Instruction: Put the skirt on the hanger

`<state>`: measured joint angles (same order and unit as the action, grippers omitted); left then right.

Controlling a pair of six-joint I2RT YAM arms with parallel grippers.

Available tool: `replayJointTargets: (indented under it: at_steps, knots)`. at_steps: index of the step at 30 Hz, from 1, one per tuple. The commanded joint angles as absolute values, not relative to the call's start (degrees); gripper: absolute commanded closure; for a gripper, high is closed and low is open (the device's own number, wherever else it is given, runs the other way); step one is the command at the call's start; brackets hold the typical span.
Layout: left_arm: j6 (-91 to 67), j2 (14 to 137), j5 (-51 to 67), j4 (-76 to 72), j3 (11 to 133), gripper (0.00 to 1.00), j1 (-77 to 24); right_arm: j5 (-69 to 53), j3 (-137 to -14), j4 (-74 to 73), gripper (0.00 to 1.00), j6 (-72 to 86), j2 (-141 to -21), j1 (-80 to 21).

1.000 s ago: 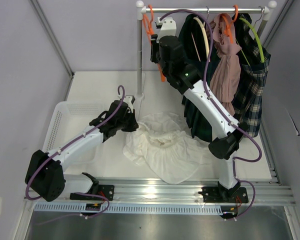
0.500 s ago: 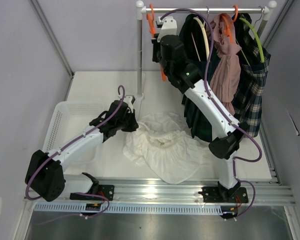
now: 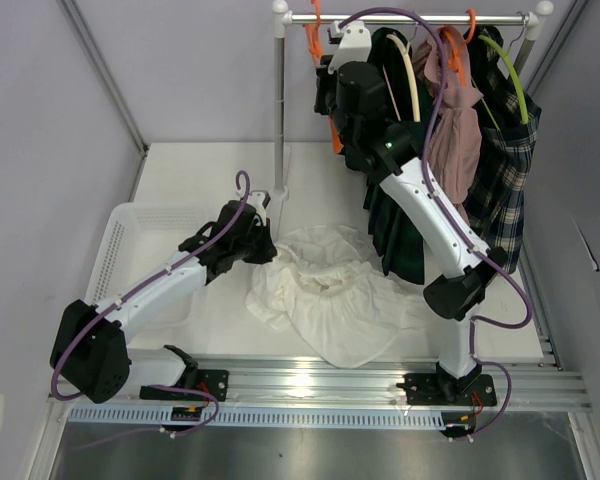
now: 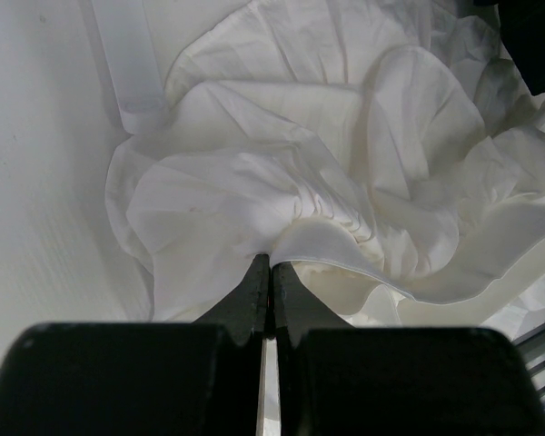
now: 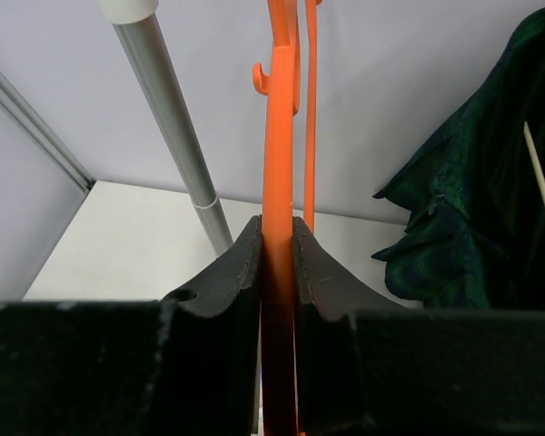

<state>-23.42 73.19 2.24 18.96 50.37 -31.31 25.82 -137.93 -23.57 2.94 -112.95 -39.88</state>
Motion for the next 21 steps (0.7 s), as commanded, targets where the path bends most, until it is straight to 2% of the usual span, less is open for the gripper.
replayJointTargets:
  at_steps: [1, 13, 21]
  knots:
    - [-22.32, 71.54, 3.43, 17.49, 50.54, 0.96, -30.85, 25.75, -138.97, -18.99, 1.00, 2.81, -108.02, -39.55]
    - [-22.32, 71.81, 3.52, 17.75, 51.15, 0.95, -30.76, 25.40, -130.88, -19.77, 1.00, 5.62, -102.22, -39.02]
    - [-22.59, 72.42, 3.60, 17.93, 52.03, 0.95, -30.76, 21.72, -120.43, -22.59, 1.00, 10.71, -95.63, -37.27]
